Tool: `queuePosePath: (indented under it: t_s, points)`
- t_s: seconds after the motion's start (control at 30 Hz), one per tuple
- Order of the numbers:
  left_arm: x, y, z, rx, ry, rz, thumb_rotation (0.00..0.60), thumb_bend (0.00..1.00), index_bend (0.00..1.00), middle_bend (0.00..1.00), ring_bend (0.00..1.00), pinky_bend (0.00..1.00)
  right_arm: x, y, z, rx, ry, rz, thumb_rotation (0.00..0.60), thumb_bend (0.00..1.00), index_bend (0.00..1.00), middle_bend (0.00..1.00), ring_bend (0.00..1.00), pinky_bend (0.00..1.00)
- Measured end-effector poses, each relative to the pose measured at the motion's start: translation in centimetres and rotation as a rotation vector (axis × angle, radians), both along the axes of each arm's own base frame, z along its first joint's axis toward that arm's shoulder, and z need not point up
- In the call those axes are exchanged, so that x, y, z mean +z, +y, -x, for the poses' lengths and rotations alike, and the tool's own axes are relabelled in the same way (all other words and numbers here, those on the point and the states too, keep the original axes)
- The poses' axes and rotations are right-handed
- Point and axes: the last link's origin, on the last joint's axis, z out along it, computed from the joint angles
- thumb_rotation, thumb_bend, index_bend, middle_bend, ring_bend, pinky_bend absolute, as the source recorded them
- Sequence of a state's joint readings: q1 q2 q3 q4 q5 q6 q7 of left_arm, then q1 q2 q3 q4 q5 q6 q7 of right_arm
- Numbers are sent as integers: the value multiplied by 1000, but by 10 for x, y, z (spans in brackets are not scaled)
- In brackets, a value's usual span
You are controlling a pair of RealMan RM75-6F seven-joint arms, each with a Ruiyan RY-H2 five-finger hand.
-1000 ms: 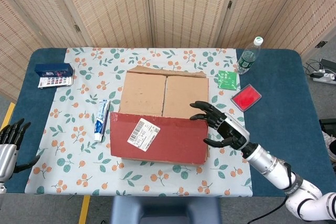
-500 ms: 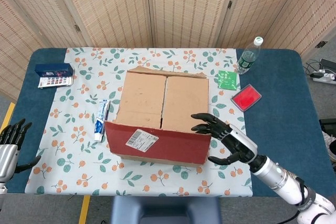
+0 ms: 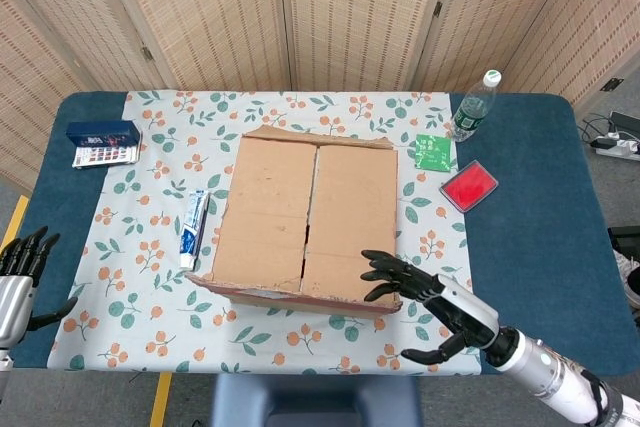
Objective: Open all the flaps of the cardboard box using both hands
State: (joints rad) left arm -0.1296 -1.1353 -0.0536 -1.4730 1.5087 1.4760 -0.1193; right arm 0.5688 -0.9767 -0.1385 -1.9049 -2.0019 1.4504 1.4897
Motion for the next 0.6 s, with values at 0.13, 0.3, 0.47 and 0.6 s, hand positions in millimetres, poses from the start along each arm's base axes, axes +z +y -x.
queuePosePath:
  t_s: [0.13,0.3,0.47,0.6]
  points:
    - [0,0,-1,-2,0,-2,600,260,0,0,0,0,0,12,3,10,13,-16,600,302,19,1,88,219]
    - [0,-1,-2,-8,-2,-4,600,260,0,0,0,0,-6,26,10,9,40,-58,600,301,0,0,73,218]
    - [1,-1,-2,-10,-3,-3,600,259,0,0,0,0,-8,35,16,5,61,-79,600,302,0,0,52,203]
    - [1,-1,-2,-9,-4,-7,600,260,0,0,0,0,-5,41,20,12,73,-71,600,302,0,0,45,196]
